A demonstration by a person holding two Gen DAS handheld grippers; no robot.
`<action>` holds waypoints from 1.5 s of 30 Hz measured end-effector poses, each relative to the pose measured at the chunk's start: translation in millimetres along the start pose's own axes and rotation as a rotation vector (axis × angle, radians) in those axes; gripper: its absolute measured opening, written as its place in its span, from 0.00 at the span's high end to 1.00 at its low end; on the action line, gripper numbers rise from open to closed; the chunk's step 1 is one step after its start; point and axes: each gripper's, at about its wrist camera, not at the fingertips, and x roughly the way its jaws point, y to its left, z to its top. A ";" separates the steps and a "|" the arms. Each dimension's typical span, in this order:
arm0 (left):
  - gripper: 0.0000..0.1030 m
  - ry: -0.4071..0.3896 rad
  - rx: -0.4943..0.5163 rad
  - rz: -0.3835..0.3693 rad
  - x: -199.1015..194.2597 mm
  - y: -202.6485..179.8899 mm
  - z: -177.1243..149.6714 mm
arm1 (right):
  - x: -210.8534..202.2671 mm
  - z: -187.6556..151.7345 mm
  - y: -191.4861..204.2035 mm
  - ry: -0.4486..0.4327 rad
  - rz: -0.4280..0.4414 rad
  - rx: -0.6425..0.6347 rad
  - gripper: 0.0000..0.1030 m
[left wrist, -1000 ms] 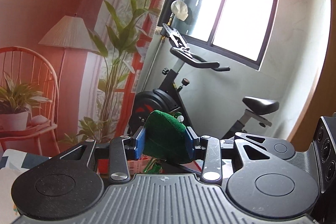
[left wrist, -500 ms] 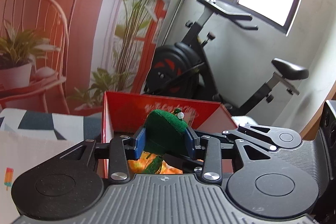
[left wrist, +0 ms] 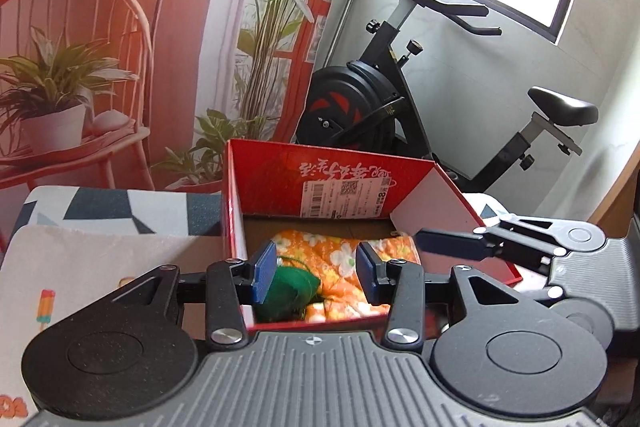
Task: Organize soft objects
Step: 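Lift the green sachet with the right tool and release it into the red box, then return the right tool to the pile and grasp the beige knit cloth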
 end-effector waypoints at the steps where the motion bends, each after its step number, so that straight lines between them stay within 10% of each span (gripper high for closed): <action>1: 0.55 -0.001 0.000 0.002 -6.3 0.2 -4.1 | -7.0 -2.3 -1.0 -0.004 -0.003 0.009 0.60; 12: 0.55 0.029 -0.024 0.007 -55.4 -6.5 -63.6 | -80.0 -61.7 6.6 -0.004 -0.050 0.101 0.60; 28: 0.43 0.189 -0.074 -0.035 -9.9 -14.5 -135.8 | -146.4 -180.1 -0.6 0.124 -0.176 0.267 0.60; 45: 0.40 0.198 -0.132 -0.066 -6.9 -11.6 -146.8 | -124.3 -223.6 -27.5 0.225 -0.198 0.467 0.40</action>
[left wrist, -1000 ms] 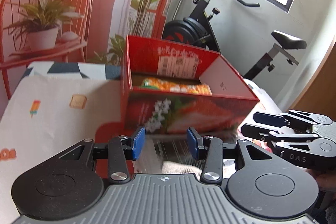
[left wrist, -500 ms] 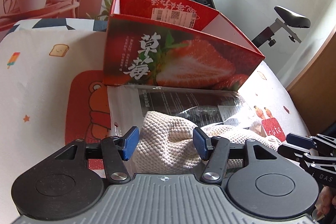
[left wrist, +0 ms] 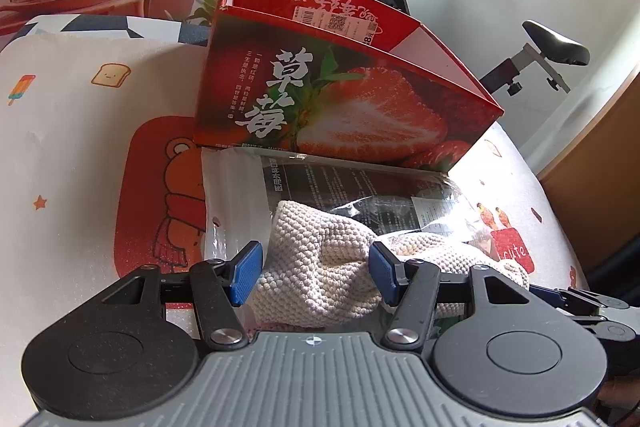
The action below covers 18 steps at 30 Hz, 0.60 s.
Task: Organize soft objects
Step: 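Return the right tool to the pile and grasp the beige knit cloth, then carry the beige cloth with the right tool and release it into the red box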
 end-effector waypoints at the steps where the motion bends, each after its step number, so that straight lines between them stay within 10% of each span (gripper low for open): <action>1: 0.38 0.000 -0.003 -0.001 -0.3 1.2 0.0 | 1.5 0.2 -2.0 0.000 0.007 0.016 0.41; 8: 0.35 0.005 -0.056 -0.043 1.9 5.4 -3.5 | -4.8 5.3 4.7 -0.016 0.038 -0.004 0.71; 13: 0.86 -0.025 -0.037 -0.025 -6.4 2.9 -1.4 | -19.4 16.0 8.2 -0.065 0.054 -0.018 0.78; 18: 0.92 -0.096 -0.041 -0.035 -23.5 0.9 6.3 | -34.1 32.9 13.1 -0.132 0.086 -0.032 0.81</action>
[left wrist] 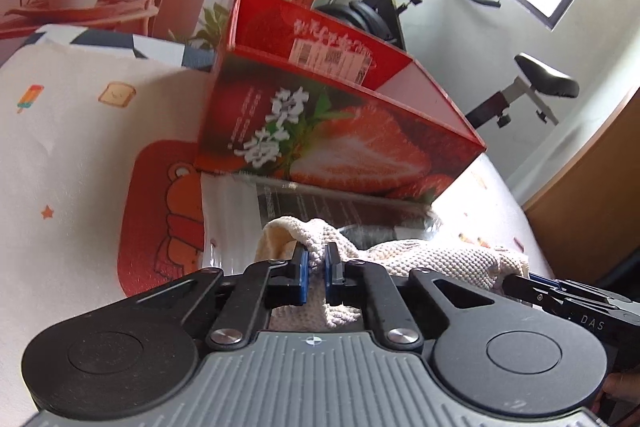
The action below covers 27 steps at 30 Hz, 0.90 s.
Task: Organize soft objects
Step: 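Carry the beige cloth with the right tool and release it into the red box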
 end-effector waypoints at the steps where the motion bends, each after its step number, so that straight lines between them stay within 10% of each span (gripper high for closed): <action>1: 0.93 -0.015 0.005 -0.001 -2.6 -2.8 2.4 | -1.4 3.7 2.2 -0.012 0.007 -0.007 0.81; 17: 0.94 -0.293 0.140 0.035 -36.1 -42.5 102.8 | 12.9 114.7 34.1 -0.168 0.024 -0.127 0.82; 27: 0.94 -0.290 0.122 0.082 13.1 -38.6 171.5 | 85.2 205.5 9.5 -0.133 -0.015 -0.055 0.84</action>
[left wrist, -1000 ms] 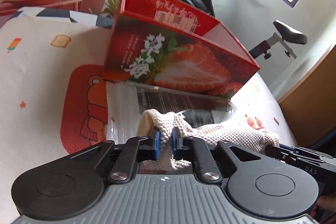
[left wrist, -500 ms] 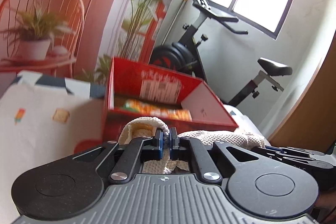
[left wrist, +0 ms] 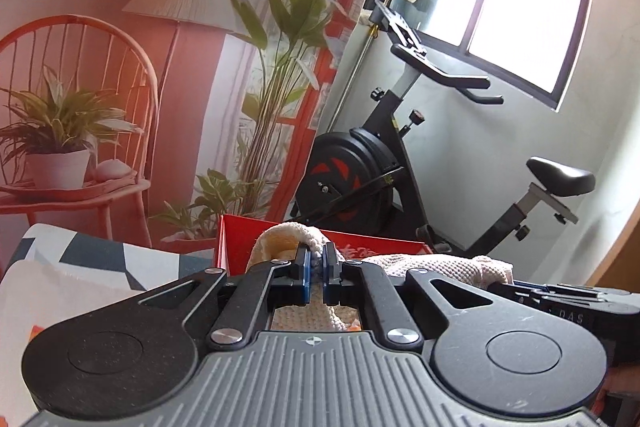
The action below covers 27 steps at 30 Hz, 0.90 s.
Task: Organize soft objects
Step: 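Carry the beige cloth with the right tool and release it into the red box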
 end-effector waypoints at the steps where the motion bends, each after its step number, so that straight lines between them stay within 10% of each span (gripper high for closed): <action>1: 0.94 0.008 0.005 0.006 8.7 0.7 1.1 | 10.7 3.2 -2.3 0.013 -0.006 0.006 0.84; 8: 0.89 0.069 0.063 0.034 65.1 6.9 3.0 | 71.9 9.8 -19.3 0.086 -0.076 0.011 0.84; 12: 0.62 0.082 0.064 0.055 81.4 13.4 0.4 | 97.4 6.2 -20.8 0.139 -0.126 0.010 0.84; 27: 0.61 0.152 0.059 0.030 77.6 21.4 -9.7 | 150.0 -9.9 5.9 0.358 -0.107 0.013 0.84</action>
